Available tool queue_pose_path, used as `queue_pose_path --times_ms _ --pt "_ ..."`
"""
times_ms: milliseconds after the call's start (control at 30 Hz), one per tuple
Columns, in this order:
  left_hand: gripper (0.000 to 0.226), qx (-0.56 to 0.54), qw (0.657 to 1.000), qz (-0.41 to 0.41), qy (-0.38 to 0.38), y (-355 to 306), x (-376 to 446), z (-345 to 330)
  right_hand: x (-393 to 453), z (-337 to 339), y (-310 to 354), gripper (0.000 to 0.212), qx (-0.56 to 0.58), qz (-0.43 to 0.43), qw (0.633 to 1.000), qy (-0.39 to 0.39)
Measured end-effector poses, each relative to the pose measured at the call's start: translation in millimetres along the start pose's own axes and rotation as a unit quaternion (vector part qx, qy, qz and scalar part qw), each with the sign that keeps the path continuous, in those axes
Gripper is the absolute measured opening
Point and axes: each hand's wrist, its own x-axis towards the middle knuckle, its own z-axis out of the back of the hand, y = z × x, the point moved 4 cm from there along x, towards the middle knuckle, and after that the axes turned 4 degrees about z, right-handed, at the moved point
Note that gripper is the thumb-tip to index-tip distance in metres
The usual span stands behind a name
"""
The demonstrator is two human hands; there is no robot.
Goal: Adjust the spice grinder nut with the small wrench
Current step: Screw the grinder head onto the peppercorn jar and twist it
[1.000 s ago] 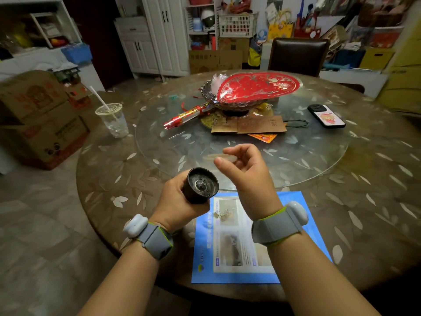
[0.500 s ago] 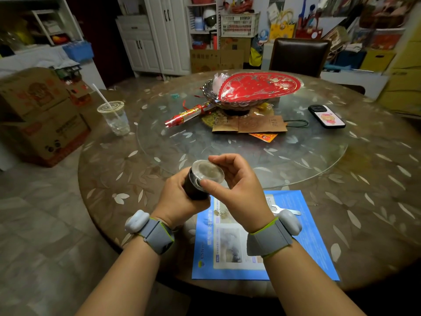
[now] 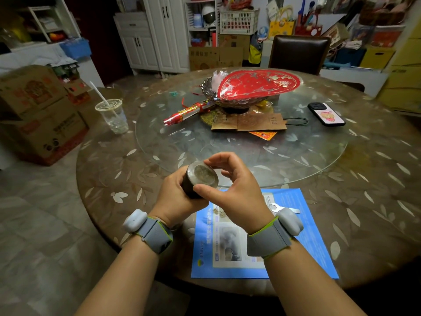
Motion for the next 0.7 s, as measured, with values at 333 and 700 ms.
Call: queue_pose_path --times_ms 333,700 --pt "0.05 -0.001 1.0 -0.025 -0.005 -5 -2 0 -1 -2 4 0.055 -0.022 0.02 1.0 0.002" --pt "0.047 -0.033 0.999 -0.029 -0.009 -10 -1 2 2 -11 1 0.058 -0.003 -0.009 1.0 0.006"
